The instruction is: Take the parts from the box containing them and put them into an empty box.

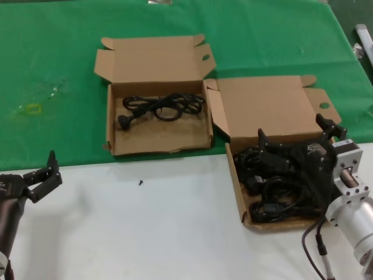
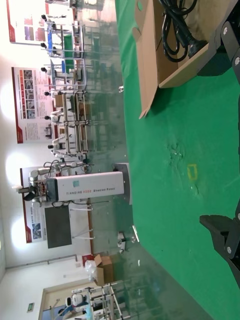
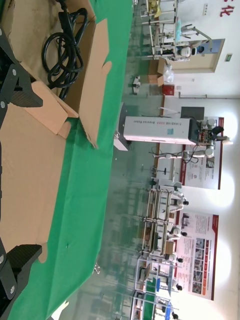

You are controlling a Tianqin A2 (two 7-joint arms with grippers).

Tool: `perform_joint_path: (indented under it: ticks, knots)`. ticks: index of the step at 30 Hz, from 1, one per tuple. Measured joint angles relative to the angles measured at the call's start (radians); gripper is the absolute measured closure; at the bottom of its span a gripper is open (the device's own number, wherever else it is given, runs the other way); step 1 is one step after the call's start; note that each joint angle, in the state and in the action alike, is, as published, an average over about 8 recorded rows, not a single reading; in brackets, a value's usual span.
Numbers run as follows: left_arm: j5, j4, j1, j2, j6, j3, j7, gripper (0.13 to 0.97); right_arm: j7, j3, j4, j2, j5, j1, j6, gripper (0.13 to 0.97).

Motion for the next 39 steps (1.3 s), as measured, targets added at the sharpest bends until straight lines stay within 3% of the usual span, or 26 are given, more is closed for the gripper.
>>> perform_joint_path:
  ticks: [39]
  knots:
    - [0.000, 0.000, 0.000, 0.000, 0.000, 0.000, 0.000, 0.132, 0.000, 0.000, 0.000, 0.000, 0.000, 0.000, 0.000, 0.129]
